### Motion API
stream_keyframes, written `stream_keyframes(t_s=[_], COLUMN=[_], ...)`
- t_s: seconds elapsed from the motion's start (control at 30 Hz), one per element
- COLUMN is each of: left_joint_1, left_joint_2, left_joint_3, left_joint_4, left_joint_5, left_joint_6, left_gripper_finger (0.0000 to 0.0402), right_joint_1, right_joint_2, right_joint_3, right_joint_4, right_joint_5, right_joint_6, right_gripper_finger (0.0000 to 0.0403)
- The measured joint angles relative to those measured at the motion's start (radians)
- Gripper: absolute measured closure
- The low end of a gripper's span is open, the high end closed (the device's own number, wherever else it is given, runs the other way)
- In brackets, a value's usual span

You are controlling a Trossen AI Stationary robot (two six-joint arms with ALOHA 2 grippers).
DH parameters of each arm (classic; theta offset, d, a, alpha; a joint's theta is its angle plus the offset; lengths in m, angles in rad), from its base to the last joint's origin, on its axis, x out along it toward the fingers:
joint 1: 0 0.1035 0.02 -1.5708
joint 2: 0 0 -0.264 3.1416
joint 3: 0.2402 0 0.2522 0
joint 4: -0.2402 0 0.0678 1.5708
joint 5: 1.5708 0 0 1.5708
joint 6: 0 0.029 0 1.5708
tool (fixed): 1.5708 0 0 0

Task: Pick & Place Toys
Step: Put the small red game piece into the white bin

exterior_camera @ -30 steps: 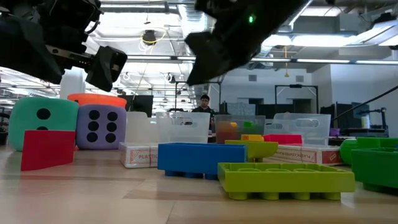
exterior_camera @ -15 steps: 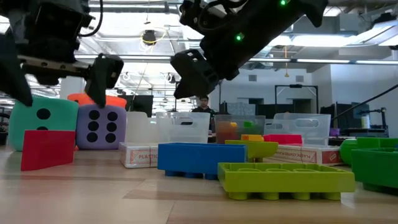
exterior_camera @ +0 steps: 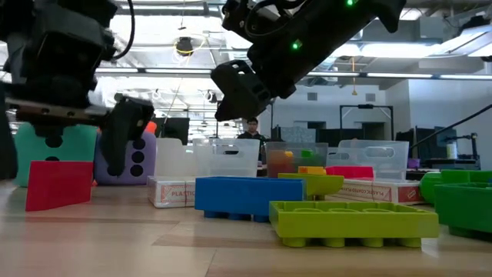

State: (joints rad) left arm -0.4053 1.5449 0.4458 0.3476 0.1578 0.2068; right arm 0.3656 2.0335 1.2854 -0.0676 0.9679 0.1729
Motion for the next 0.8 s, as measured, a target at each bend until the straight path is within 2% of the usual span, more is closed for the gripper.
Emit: stream_keyframes(t_s=[0.23, 0.37, 0.8], left_joint_1=[0.000, 0.000, -0.016], left_joint_2=[0.043, 0.043, 0.043], left_joint_3=[0.000, 0.000, 0.000], left_joint_4=[0.024, 0.027, 0.035], left_joint_5=[0.001, 0.001, 0.001], left_joint_6=[-0.032, -0.032, -0.085], left_gripper_finger=[0.0070, 0.0085, 0.0224], right_joint_1=[0.000, 0.000, -0.002], right_joint_2=[0.000, 0.000, 0.000], right_joint_3=[0.000, 0.000, 0.000], right_joint_4=[-0.001, -0.001, -0.001], right_joint_5=[-0.001, -0.002, -0.002], right_joint_6=[0.003, 0.003, 0.003], right_gripper_finger=[0.0158, 0.0158, 0.0158])
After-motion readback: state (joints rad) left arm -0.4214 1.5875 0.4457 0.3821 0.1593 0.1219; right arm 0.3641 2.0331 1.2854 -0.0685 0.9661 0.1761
